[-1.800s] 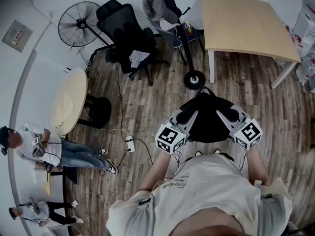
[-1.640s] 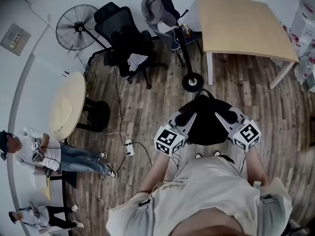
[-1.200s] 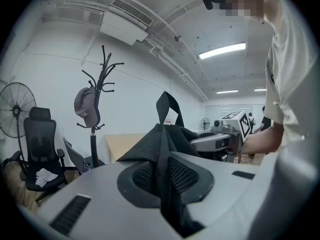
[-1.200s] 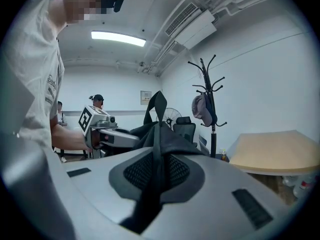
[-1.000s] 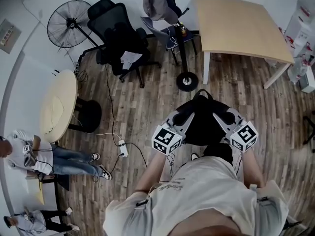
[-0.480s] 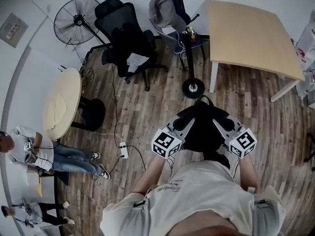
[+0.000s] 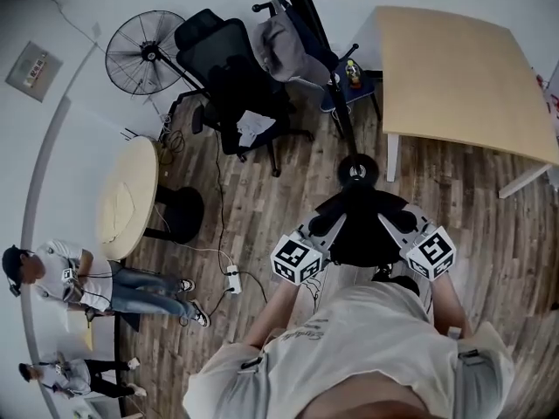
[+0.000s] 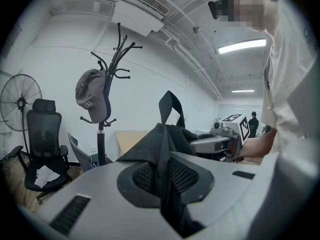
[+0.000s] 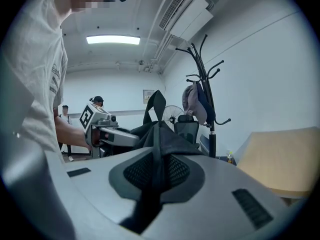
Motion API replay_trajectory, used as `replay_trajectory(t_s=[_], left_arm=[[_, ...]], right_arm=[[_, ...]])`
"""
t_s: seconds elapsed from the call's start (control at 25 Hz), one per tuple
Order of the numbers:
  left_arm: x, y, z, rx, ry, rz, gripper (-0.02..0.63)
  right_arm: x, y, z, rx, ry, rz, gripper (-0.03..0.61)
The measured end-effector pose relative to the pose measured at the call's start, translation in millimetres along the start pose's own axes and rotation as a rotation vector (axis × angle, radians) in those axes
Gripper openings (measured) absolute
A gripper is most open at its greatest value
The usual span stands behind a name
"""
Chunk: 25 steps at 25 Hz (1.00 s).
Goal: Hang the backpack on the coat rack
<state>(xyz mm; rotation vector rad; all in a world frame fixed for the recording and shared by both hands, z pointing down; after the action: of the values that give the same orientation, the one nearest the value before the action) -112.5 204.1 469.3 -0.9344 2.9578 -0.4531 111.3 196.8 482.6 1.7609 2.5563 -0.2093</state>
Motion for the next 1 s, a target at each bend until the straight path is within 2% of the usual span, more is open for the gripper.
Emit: replay_trajectory(t_s=[0.4,1.0], left_arm=[[18,-63,28,-0.03,0.008,0.081,0.046],[97,-129,35,-0.001,0.011,0.051,0.046]], right_arm=[[-87,-9,18,-0.01,0.029,0.079,0.029],[-166,-67,15,0.029,-0.058,0.069,0.029]])
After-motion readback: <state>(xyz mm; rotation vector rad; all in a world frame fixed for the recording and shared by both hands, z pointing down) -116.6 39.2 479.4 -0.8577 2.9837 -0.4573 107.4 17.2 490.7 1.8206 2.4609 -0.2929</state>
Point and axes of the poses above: the fingertips, and each gripper's own axes: y backward along the fingers, x to its left, z out of its top, the point moved 9 cm from there along y, backward along the fingers, and after that the axes turned 12 degrees about z, right-handed, at the moved point
